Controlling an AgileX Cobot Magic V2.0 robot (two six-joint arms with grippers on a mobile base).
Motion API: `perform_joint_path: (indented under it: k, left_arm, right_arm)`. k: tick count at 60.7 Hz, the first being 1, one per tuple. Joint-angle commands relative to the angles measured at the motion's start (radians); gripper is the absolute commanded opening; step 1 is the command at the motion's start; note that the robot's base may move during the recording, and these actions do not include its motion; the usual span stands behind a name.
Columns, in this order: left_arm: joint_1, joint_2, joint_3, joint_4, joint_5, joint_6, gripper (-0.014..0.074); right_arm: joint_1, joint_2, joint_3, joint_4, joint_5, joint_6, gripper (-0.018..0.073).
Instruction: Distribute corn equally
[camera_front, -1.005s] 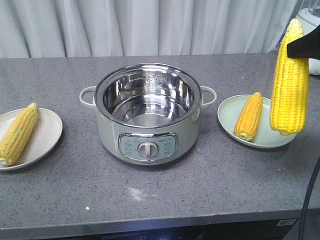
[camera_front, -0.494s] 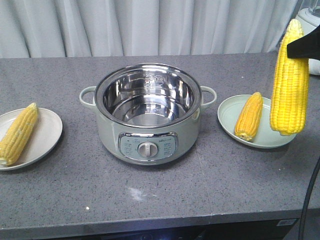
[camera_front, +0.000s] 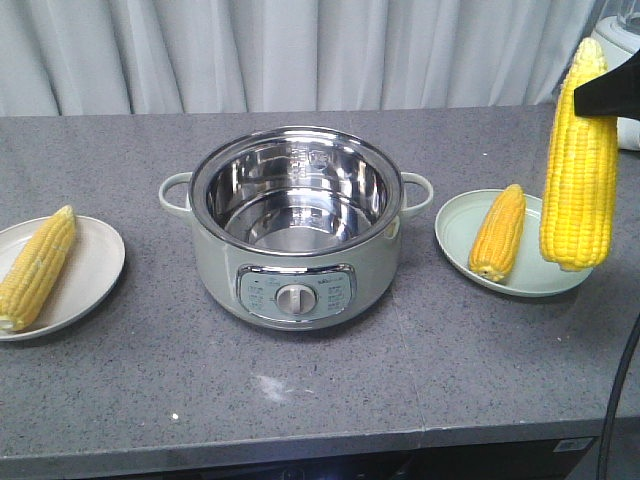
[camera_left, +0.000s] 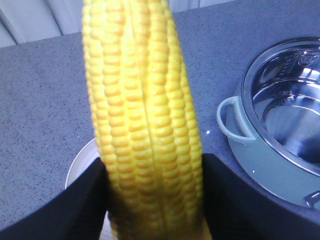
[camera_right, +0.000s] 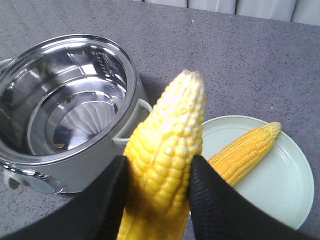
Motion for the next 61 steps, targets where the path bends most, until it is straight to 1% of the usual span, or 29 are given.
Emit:
perform_joint_path:
  k: [1, 61]
  left_arm:
    - [0.002, -0.024, -0.019, 0.008, -0.058, -0.008, 0.0149]
    - [0.002, -0.024, -0.019, 0.008, -0.058, -0.008, 0.0149]
  right_arm:
    - [-0.008, -0.029, -0.026, 0.045, -0.043, -0.009, 0.0116]
    - [-0.008, -0.029, -0.026, 0.045, -0.043, -0.009, 0.0116]
